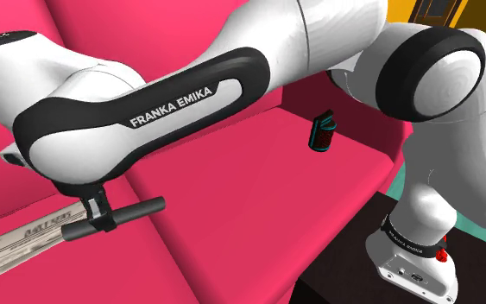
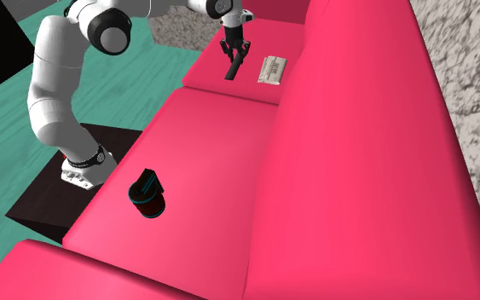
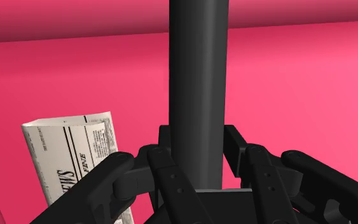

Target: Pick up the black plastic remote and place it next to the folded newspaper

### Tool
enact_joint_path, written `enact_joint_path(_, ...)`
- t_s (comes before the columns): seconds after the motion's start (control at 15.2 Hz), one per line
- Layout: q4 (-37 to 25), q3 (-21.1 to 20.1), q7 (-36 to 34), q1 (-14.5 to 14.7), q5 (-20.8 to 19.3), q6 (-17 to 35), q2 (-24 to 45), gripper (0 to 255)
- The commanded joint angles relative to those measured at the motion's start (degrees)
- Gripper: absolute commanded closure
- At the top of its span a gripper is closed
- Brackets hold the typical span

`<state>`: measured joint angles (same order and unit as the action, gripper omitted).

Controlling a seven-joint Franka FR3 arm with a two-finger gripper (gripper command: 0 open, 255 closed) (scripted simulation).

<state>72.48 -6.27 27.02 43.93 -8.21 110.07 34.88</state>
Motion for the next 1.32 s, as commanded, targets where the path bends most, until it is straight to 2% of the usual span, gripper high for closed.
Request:
enact_joint_path(0.0, -7.0, -0.1, -1.7, 2.0, -0.5, -2.7, 4.5, 255)
enact_joint_path(0.07, -11.2, -0.2, -2.3, 3.0, -0.7, -4.5, 6.9, 255)
enact_joint_path(0.13, -20.9, -0.2, -3.3, 5.0, -1.1, -8.6, 12.6, 255)
enact_joint_path(0.73, -14.1, 0.0, -4.0, 4.7, -1.3, -1.8, 12.7, 255)
enact_joint_path(1.25, -11.3, 0.1, -4.4, 4.6, -1.5, 2.0, 13.6, 255)
